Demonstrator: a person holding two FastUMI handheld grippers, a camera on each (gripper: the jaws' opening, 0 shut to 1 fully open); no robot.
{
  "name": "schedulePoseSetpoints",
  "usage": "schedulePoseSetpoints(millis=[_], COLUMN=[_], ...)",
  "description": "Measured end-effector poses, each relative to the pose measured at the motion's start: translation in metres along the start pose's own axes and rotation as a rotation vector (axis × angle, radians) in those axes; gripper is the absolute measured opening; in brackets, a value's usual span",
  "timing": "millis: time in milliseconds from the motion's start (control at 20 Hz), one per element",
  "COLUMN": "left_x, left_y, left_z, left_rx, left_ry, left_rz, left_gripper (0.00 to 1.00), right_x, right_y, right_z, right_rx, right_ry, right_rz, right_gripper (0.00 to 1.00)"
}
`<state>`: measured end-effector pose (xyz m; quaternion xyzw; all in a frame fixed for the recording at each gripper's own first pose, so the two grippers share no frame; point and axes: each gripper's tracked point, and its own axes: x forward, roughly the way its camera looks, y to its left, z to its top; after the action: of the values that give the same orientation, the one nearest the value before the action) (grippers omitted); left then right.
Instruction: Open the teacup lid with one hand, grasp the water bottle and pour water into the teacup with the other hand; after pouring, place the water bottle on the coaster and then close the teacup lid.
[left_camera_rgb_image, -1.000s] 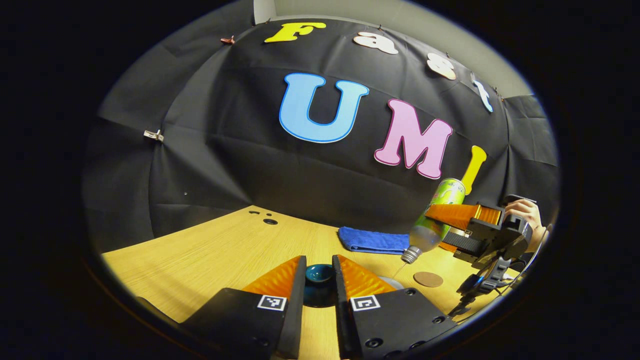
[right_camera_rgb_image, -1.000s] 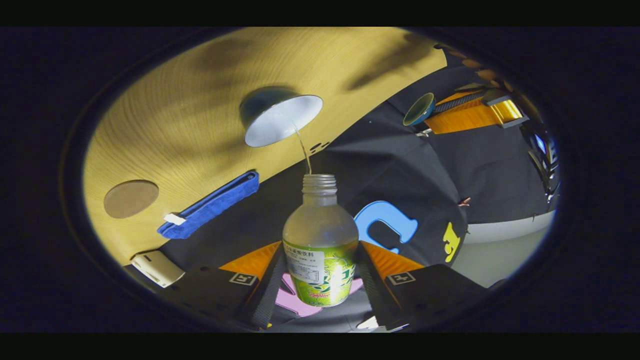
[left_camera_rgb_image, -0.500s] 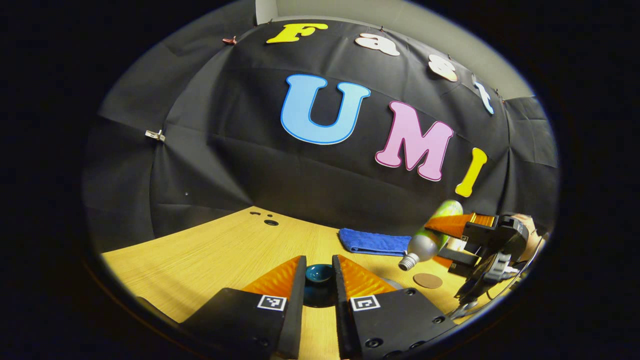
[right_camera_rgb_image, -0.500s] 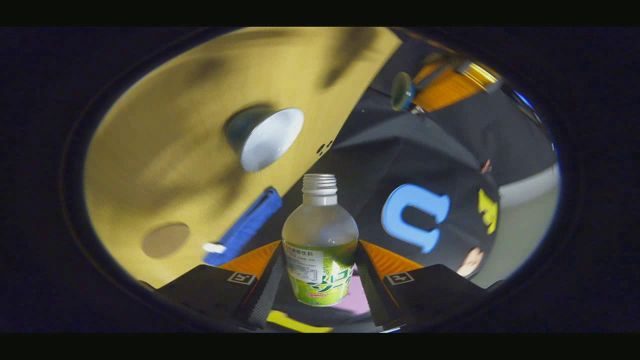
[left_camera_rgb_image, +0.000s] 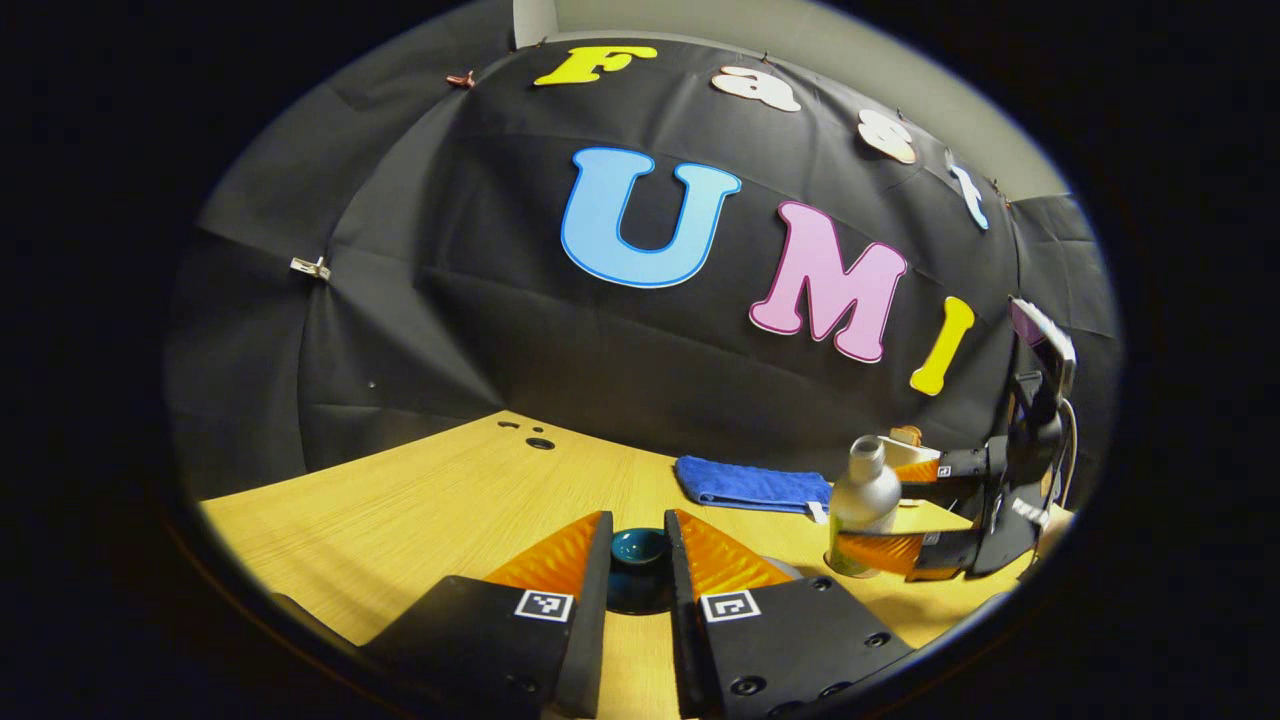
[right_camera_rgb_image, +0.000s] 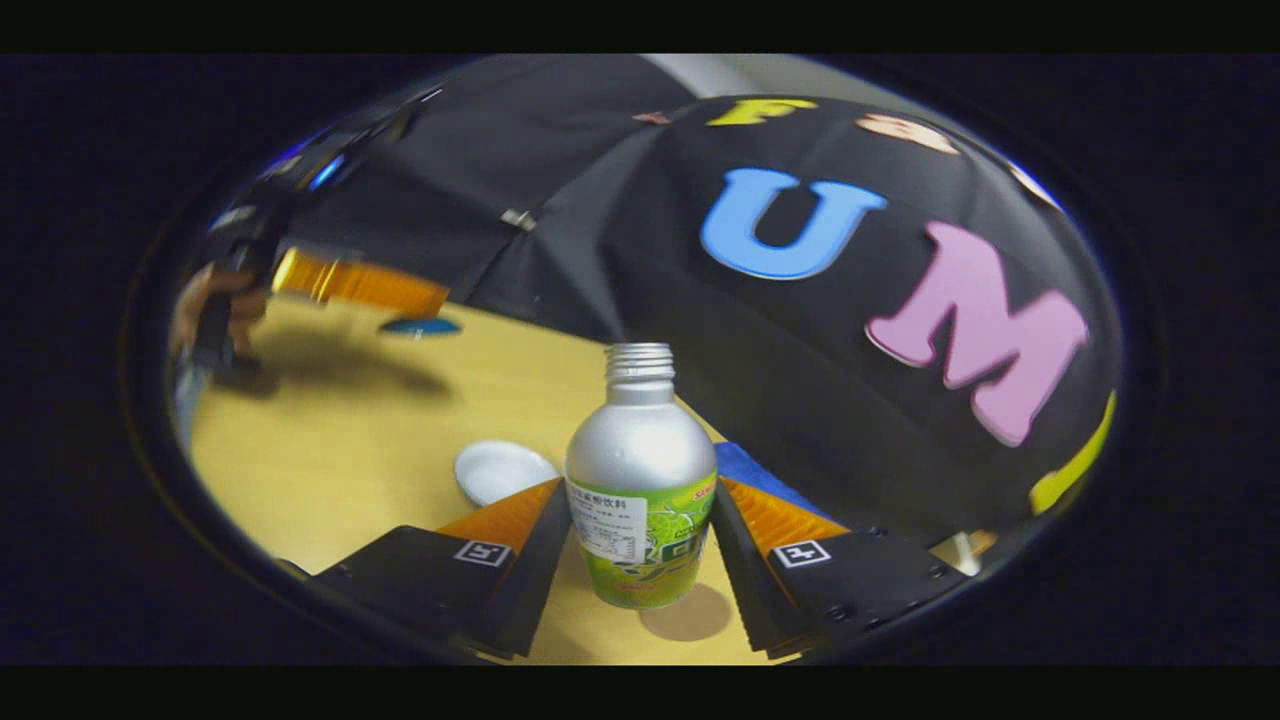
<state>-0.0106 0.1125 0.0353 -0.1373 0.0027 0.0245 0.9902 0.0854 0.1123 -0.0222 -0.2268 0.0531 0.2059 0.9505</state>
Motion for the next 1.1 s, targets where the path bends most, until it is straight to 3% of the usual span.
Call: schedulePoseSetpoints(millis=[200,550,1100], left_x=[0.001,0.005,0.011], left_y=[-0.009,-0.025,-0.029], left_z=[-0.001,-0.01,-0.019], left_rx=[0.004,0.025,0.047], left_ry=[0.003,0.02,0.044], left_rz=[-0.013,-0.032,-0.038], left_gripper=[0.35,0.33,0.35], right_x=[0.0,0.017,0.035], right_y=[-0.004,-0.007,0.007], right_z=[-0.006,-0.021,-0.04], right_rx=[0.274,0.525,0.509], right_ry=[-0.132,-0.199,-0.13], right_rz=[0.002,-0.078,-0.102], right_gripper=[0.8,0.8,0.79])
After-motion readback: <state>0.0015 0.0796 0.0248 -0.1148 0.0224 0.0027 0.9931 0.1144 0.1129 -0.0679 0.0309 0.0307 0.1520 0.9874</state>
